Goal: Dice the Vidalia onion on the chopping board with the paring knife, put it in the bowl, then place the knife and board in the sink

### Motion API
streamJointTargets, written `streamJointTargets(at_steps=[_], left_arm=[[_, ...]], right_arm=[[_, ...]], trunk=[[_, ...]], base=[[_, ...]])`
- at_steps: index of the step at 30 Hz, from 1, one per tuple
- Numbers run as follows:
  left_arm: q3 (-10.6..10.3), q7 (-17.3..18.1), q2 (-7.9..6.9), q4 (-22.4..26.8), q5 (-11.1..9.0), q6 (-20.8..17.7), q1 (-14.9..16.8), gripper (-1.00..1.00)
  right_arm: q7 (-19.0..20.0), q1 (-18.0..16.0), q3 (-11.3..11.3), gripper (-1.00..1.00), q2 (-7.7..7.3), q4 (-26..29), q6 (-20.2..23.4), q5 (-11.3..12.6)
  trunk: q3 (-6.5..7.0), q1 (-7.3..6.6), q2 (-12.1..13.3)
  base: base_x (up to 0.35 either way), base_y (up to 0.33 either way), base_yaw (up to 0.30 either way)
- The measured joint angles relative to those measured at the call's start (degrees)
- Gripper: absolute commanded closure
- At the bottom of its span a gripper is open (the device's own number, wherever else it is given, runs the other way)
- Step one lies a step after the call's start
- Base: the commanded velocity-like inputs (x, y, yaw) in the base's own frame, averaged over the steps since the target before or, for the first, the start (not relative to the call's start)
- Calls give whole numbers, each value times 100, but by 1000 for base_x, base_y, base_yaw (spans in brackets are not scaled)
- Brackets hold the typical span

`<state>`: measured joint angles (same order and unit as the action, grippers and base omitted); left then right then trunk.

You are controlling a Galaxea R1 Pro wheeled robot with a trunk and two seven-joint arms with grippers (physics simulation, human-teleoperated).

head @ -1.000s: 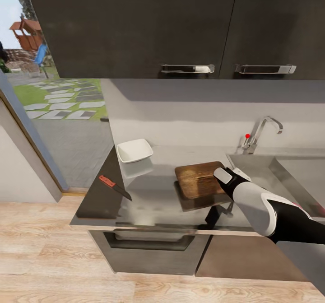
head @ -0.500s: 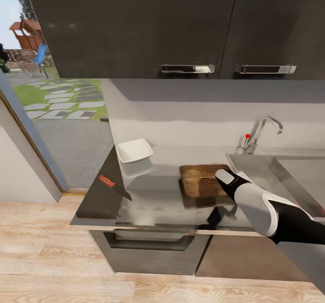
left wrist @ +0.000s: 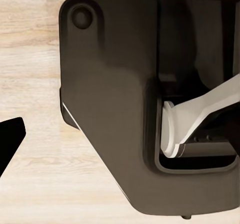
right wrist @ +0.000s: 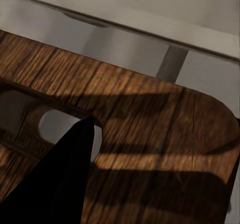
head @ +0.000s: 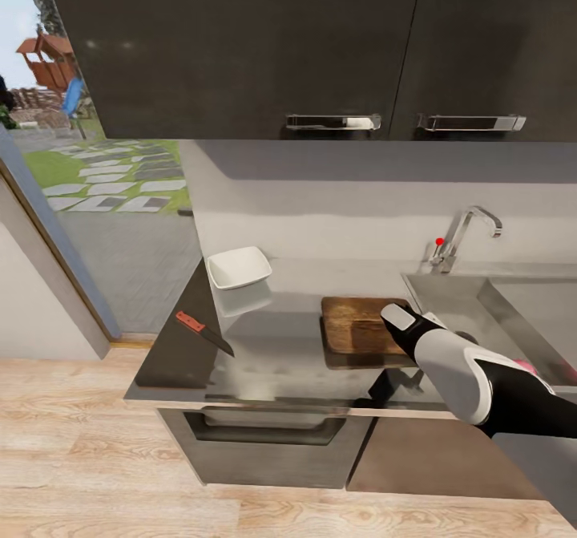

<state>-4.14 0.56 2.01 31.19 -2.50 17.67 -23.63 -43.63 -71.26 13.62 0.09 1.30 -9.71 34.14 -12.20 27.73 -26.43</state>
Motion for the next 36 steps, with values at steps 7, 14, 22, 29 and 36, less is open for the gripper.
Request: streamJointTargets(at_steps=[7, 14, 22, 29, 36], left_arm=[[2, 0, 0, -44, 1, 1, 0, -100], [2, 0, 1, -49, 1, 1, 0, -100], [2, 0, 3, -48, 3, 1, 0, -100], [3, 0, 1, -50, 2, 1, 0, -100], [3, 0, 3, -50, 2, 1, 0, -100]], right_arm=[[-1, 10, -3, 100, -1, 1, -2, -5], [-1, 12, -4, 100, -1, 1, -1, -4], [34, 12, 0, -100, -2, 1, -10, 4], [35, 12, -3, -100, -1, 1, -7, 4], [36, 11, -6, -100, 6, -1, -21, 6]], trunk=[[0, 0, 0], [0, 0, 0], [0, 0, 0], [0, 0, 0], [0, 0, 0]], base=[[0, 0, 0], [0, 0, 0], [0, 0, 0], [0, 0, 0], [0, 0, 0]])
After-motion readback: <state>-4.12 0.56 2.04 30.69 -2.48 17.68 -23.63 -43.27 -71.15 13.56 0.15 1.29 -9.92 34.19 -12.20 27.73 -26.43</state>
